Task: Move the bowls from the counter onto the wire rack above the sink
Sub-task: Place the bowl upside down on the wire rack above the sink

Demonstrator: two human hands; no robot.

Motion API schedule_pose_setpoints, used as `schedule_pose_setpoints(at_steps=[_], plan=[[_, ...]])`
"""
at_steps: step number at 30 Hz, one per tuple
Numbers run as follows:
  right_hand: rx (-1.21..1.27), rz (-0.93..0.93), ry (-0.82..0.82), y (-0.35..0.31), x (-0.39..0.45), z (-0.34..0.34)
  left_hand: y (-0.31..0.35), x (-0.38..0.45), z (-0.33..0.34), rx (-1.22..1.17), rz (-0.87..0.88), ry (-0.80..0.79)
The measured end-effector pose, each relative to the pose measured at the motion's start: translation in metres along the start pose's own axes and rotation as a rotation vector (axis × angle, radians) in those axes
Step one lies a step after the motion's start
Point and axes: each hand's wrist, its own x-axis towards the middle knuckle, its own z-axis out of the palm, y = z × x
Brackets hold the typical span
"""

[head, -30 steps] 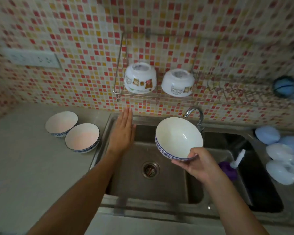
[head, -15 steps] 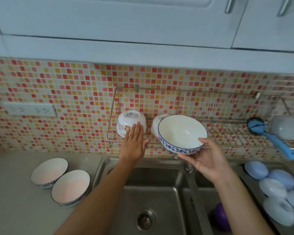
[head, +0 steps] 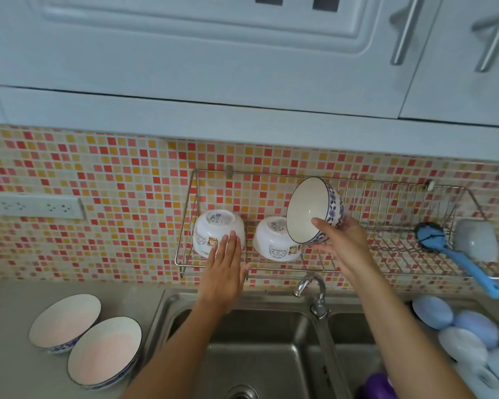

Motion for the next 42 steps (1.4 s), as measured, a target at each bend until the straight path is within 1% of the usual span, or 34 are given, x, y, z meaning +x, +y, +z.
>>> schedule_pose_setpoints(at_steps=[3,6,9,12,16,23,30,35,39,42], plan=[[-0.286,-0.159,0.109,0.009,0.016,0.007,-0.001,0.000,0.001,0.002,-0.002,0.012],[-0.551,-0.284,0.148,0.020,0.028,0.013,-0.001,0.001,0.000,-0.002,-0.008,0.001],[-0.684,-0.369,0.135,0.028,0.029,0.024,0.000,0.000,0.000,-0.006,-0.008,-0.009],[-0.731,-0.430,0.128,0.041,0.029,0.032,-0.001,0.001,0.001,-0.007,-0.020,-0.025],[-0.800,-0.467,0.071,0.058,0.032,0.038,0.000,0.001,-0.001,-0.023,-0.005,-0.037],[-1.154,-0.555,-0.127,0.078,0.040,0.042,0.000,0.000,-0.004,-0.053,-0.011,-0.048],[-1.323,-0.575,-0.283,0.075,0.050,0.046,0.000,0.000,-0.002,-0.068,-0.015,-0.045],[-1.380,-0.563,-0.366,0.074,0.052,0.047,0.000,0.000,-0.002,-0.068,-0.015,-0.054],[-1.366,-0.512,-0.405,0.075,0.053,0.047,0.000,0.000,-0.003,-0.091,-0.013,-0.066],[-1.262,-0.436,-0.435,0.076,0.054,0.043,0.001,-0.001,-0.005,-0.101,0.000,-0.083]])
